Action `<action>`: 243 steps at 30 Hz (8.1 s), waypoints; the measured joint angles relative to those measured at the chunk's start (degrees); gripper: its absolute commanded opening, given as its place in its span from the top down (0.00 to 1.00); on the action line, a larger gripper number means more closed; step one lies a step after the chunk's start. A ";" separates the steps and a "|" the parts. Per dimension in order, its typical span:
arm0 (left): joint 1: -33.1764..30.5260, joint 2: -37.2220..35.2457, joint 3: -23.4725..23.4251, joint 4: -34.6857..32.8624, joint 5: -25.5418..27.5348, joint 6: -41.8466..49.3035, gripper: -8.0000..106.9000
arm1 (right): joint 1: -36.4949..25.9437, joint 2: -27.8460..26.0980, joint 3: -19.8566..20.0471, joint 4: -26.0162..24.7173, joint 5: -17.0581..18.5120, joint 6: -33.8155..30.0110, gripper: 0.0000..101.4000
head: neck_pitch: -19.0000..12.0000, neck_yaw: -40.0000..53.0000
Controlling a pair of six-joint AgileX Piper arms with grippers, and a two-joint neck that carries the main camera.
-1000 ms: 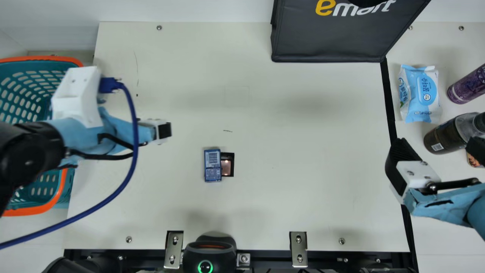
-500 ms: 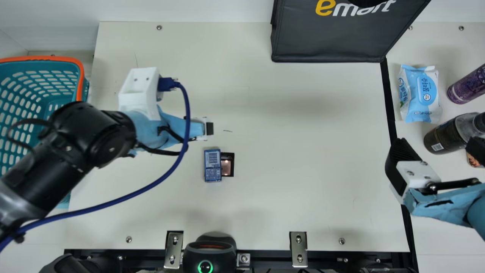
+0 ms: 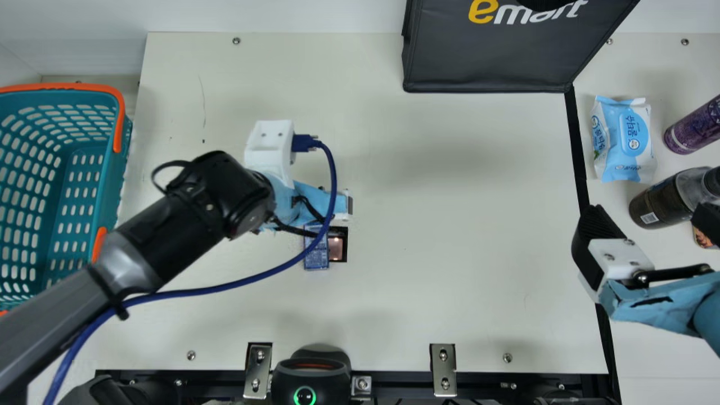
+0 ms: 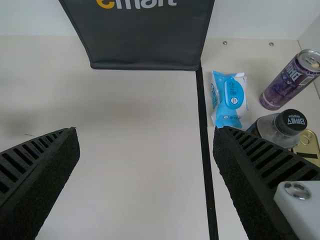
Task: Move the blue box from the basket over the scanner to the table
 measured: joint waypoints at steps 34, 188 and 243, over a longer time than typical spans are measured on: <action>-0.97 11.75 -1.41 -4.20 0.00 -1.00 0.15 | 0.00 0.00 0.00 0.00 0.01 0.00 0.06 | 0.00 0.00; 32.49 -20.23 26.93 -83.61 13.34 69.51 1.00 | 0.00 0.00 0.00 0.00 0.12 0.00 0.06 | 0.00 0.00; 32.34 -32.98 33.07 -98.16 13.34 62.15 1.00 | 0.00 0.00 0.00 0.00 0.09 0.00 0.06 | 0.00 0.00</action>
